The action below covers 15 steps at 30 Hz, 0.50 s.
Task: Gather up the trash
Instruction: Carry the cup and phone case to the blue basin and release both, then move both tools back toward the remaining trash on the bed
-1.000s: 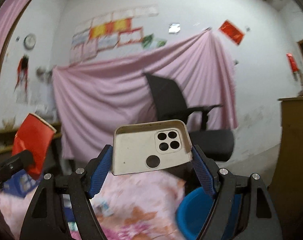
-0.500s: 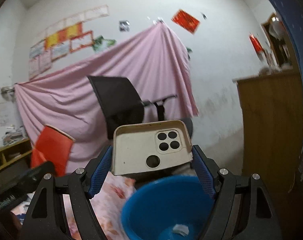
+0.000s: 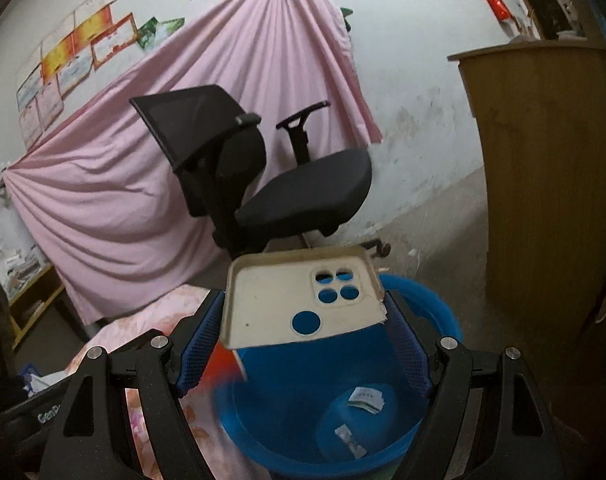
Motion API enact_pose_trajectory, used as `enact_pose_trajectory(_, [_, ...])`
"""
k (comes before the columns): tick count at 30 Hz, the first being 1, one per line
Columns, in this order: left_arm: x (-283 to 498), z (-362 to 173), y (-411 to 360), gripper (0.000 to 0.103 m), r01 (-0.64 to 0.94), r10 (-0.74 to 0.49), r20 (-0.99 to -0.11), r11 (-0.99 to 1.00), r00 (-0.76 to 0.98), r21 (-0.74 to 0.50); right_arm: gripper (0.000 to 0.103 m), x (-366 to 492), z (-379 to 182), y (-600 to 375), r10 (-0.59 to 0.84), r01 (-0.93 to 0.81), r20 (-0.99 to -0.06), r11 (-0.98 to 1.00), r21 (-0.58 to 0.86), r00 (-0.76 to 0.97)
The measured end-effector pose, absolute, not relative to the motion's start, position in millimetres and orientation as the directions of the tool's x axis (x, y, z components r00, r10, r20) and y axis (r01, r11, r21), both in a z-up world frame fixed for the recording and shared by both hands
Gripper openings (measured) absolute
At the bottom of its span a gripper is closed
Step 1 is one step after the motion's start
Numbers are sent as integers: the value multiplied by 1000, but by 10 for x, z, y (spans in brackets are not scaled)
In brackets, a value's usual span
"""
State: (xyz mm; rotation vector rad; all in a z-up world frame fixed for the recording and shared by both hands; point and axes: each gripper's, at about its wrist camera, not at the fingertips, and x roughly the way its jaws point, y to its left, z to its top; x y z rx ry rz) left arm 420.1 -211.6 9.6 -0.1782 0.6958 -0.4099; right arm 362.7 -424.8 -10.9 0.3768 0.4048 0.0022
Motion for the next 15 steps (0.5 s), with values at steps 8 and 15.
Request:
enact_pose_trajectory(8, [4101, 119, -1914, 55, 243, -397, -585, 914, 707, -325, 82, 3594, -115, -4225, 86, 56, -376, 935, 351, 923])
enact_pose_trajectory(15, [3851, 300, -1644, 62, 215, -341, -495, 931, 799, -294, 87, 3517, 33, -4064, 103, 3, -307, 945, 328, 946])
